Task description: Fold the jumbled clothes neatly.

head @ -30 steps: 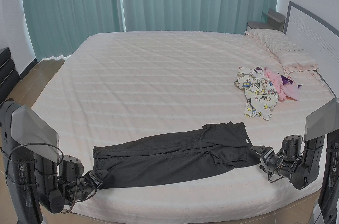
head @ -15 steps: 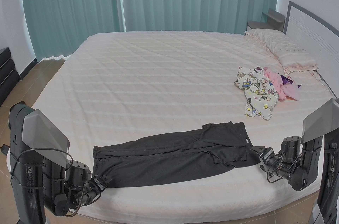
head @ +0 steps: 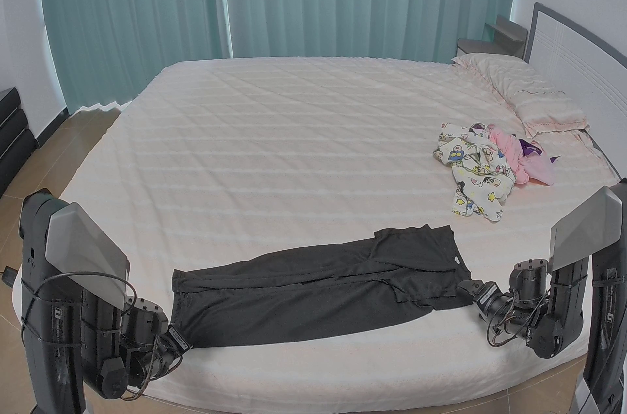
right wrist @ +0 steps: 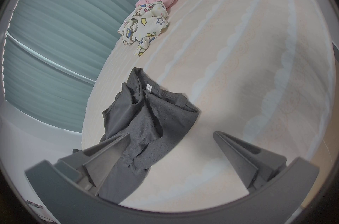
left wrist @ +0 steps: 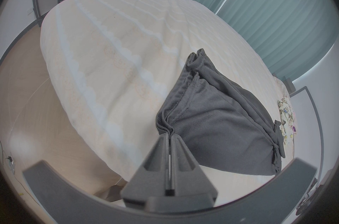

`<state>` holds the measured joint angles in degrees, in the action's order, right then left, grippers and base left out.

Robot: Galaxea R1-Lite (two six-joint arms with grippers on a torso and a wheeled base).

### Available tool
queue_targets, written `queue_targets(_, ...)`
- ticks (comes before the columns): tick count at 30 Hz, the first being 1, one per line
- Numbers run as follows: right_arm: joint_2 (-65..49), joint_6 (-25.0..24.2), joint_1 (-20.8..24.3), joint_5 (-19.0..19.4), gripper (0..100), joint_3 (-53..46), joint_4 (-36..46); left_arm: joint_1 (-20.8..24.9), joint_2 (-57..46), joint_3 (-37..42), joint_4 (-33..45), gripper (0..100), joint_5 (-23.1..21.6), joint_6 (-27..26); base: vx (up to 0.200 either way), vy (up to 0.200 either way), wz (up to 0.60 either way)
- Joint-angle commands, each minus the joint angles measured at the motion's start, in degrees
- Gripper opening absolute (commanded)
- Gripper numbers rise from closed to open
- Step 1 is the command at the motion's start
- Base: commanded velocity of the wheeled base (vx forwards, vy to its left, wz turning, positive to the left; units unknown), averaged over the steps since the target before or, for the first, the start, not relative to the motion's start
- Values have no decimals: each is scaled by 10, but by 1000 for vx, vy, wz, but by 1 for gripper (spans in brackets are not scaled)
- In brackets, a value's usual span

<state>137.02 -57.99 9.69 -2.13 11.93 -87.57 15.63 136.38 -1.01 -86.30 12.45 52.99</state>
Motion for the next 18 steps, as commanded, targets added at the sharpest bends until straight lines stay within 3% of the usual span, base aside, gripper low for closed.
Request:
queue_targets(1,18,-1,4,-2,100,10,-6,-14,2,7,-2,0,-1,-1,0,0,0)
queue_targets(7,29,-2,7,-4,100,49,-6,-16,1,7,-2,0,-2,-1,0,0,0)
queue_targets(12,44,1,7,-31,100,82,0,-19,1,4,-2,0,-4,-1,0,0,0)
queue_targets(13,47,1,7,-34,0,85,0,-19,1,3,-2,0,-4,-1,0,0,0)
queue_targets(18,47,5,6,-48,0,75,-1,-21,0,4,-2,0,-4,-1,0,0,0)
